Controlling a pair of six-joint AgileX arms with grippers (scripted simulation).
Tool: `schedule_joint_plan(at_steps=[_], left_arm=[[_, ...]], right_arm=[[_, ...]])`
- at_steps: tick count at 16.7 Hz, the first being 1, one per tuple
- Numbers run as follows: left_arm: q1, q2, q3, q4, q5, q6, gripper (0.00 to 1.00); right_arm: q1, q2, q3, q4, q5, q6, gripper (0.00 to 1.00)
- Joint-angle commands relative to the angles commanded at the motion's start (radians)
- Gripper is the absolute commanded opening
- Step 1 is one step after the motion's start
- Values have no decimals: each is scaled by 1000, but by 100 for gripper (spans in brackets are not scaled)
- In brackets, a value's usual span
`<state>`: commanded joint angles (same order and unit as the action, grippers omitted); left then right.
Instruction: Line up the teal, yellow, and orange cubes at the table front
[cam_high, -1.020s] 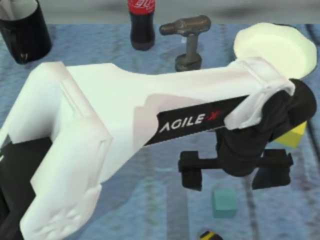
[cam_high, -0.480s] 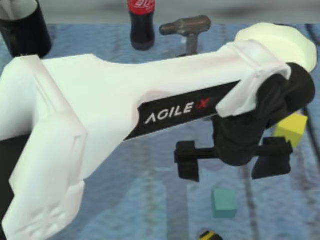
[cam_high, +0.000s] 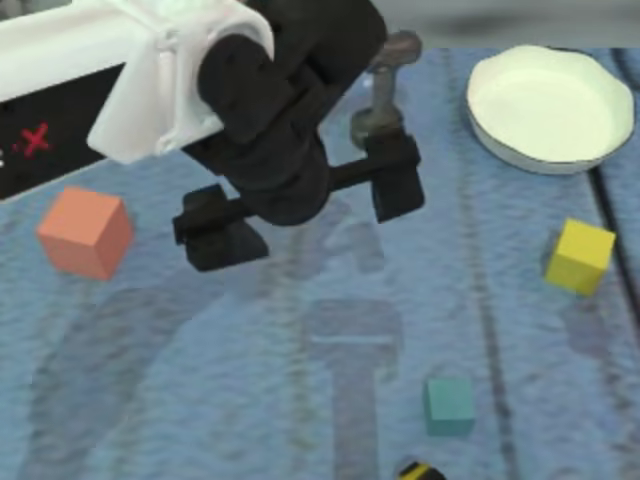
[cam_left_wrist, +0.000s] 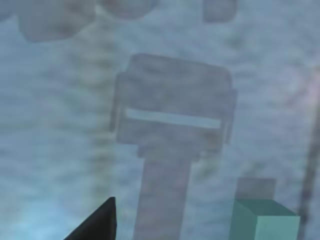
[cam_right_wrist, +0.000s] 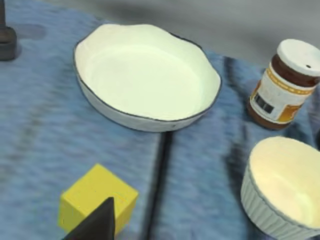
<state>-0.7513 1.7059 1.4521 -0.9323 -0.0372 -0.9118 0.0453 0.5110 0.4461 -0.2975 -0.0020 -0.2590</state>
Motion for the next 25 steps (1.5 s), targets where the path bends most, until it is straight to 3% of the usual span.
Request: schedule_joint_plan(at_steps=[9,14,19,25], left_arm=[[451,-984,-859,486,5,419,100],[642,-1409,-1228,730,19,690,100],[753,-1662,-1419,901,34,879,100],[771,-1706,-1452,932,37,912,100]], right_arm=[[68,944,657,-479,0,-397,100],[98,1323,960,-687,2,-576,100],[117,1550,1162,-801,4,-687,100],[120,1585,1195,-819,4,-705,100]])
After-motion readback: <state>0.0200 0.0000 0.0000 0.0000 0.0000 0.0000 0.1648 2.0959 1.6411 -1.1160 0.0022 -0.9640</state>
